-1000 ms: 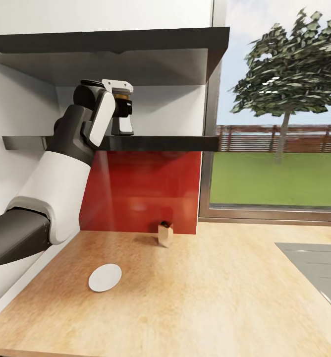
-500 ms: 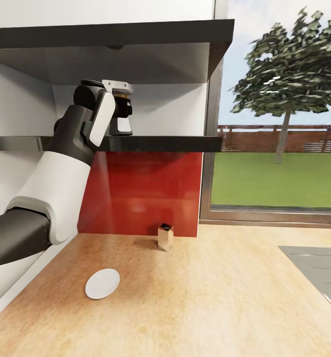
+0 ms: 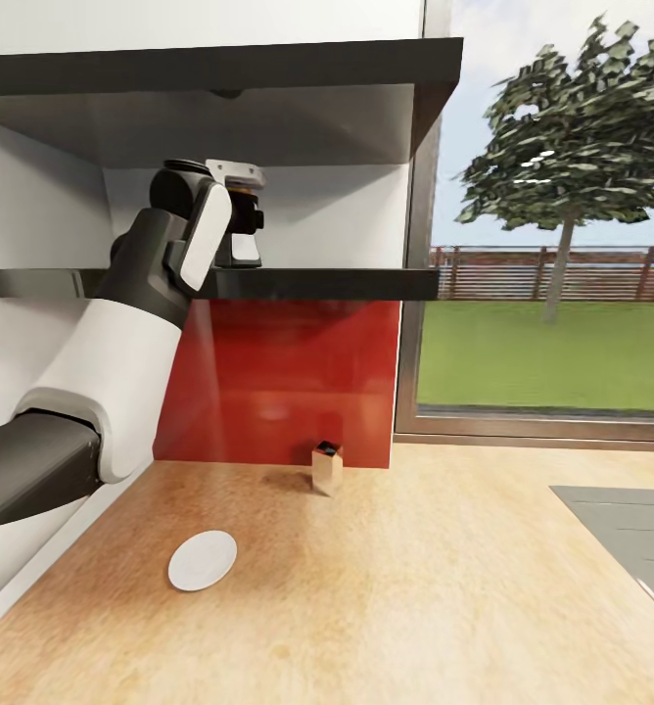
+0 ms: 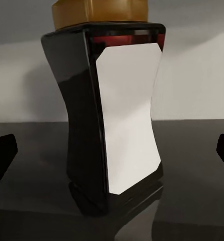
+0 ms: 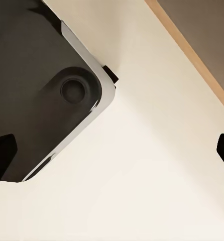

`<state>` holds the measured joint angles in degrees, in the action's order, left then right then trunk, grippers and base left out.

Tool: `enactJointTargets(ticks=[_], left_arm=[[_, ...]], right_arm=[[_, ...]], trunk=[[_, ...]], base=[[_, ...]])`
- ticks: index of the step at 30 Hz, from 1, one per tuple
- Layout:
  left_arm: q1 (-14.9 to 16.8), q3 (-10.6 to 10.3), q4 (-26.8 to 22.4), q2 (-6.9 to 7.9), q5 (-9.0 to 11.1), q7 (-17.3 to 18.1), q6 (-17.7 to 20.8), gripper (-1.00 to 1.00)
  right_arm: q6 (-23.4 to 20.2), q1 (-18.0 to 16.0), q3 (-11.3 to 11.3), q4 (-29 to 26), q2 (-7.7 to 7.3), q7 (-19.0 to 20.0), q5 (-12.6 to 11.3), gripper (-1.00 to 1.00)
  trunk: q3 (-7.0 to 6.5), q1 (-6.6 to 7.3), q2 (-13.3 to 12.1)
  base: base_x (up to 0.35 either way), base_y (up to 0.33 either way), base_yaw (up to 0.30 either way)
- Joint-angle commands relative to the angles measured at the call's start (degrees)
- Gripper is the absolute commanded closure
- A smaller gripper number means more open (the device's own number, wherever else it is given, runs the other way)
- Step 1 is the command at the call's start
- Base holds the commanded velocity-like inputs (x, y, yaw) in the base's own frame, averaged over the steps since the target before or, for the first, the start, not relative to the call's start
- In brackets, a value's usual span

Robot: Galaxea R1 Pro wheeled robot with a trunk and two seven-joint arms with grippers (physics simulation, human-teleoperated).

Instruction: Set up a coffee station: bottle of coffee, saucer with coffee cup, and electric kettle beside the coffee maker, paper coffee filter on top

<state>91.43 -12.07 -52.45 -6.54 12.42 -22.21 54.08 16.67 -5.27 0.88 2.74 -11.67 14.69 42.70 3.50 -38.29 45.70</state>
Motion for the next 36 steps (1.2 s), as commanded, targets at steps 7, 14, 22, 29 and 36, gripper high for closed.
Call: enactJointTargets(ticks=[7, 14, 22, 29, 36], left_arm=[[0.07, -0.14, 0.22, -0.04, 0.59, -0.56, 0.14, -1.00], [0.10, -0.15, 0.87, -0.05, 0.59, -0.56, 0.15, -1.00], [2.22, -0.15, 3.02, -0.05, 0.59, -0.56, 0.08, -1.00], [2.66, -0.15, 3.31, 0.02, 0.59, -0.56, 0.05, -1.00], [2.71, -0.15, 3.24, 0.02, 0.59, -0.56, 0.04, -1.00]], right_arm=[[0.30, -0.09, 0.08, 0.16, -0.02, 0.07, -0.12, -1.00], [0.30, -0.09, 0.08, 0.16, -0.02, 0.07, -0.15, -1.00], [0.30, -0.09, 0.08, 0.16, -0.02, 0.07, -0.14, -1.00], [0.30, -0.09, 0.08, 0.16, -0.02, 0.07, -0.12, -1.00], [0.30, -0.09, 0.08, 0.16, -0.02, 0.07, -0.13, -1.00]], trunk=[[0.10, -0.02, 0.08], [0.10, -0.02, 0.08], [0.10, -0.02, 0.08], [0.10, -0.02, 0.08], [0.10, -0.02, 0.08]], base=[[0.000, 0.000, 0.000], [0.000, 0.000, 0.000], [0.000, 0.000, 0.000], [0.022, 0.000, 0.000], [0.020, 0.000, 0.000]])
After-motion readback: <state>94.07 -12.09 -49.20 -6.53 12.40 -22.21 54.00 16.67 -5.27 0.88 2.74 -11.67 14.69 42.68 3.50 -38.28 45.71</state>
